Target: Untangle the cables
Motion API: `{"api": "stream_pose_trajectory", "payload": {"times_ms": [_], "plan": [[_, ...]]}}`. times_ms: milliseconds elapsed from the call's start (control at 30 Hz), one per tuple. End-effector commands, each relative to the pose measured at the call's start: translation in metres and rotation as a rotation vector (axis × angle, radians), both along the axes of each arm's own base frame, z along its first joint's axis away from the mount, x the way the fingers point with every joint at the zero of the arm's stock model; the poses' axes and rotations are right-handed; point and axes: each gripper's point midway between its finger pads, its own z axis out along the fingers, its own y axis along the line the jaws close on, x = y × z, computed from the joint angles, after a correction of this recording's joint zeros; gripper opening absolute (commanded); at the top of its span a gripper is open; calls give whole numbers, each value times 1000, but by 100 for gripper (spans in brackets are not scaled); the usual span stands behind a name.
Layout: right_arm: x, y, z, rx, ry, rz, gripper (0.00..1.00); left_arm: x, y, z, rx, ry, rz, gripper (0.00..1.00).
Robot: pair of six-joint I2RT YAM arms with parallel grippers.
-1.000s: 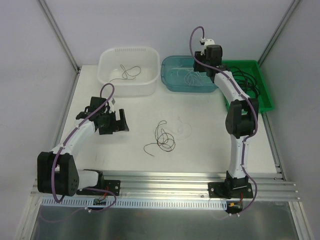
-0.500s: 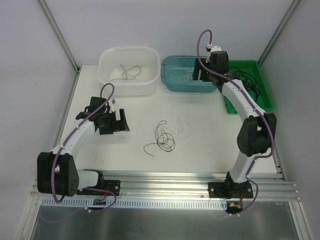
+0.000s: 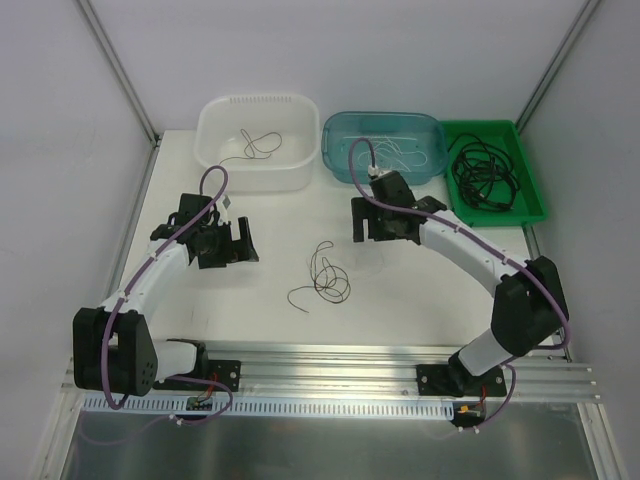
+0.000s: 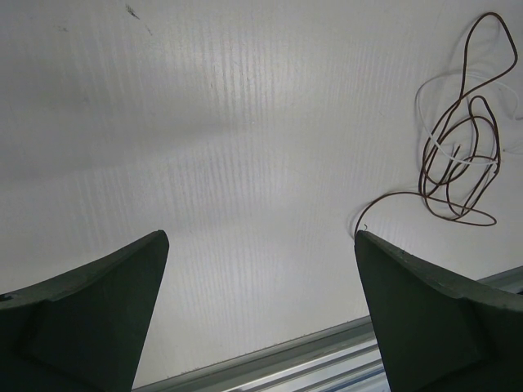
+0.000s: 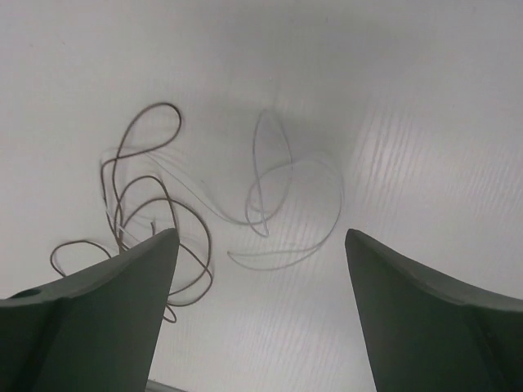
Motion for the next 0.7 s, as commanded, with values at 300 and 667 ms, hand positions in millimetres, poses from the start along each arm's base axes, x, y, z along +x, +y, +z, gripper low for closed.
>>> {"api": "stream_pose_trajectory", "payload": {"times_ms": [300, 667], "plan": [[-13, -3, -57, -122, 40, -380, 93, 1, 2, 6, 1, -35, -5, 99], [-17, -4, -101, -156, 109, -452, 96, 1, 0, 8, -9, -38, -9, 99]]}}
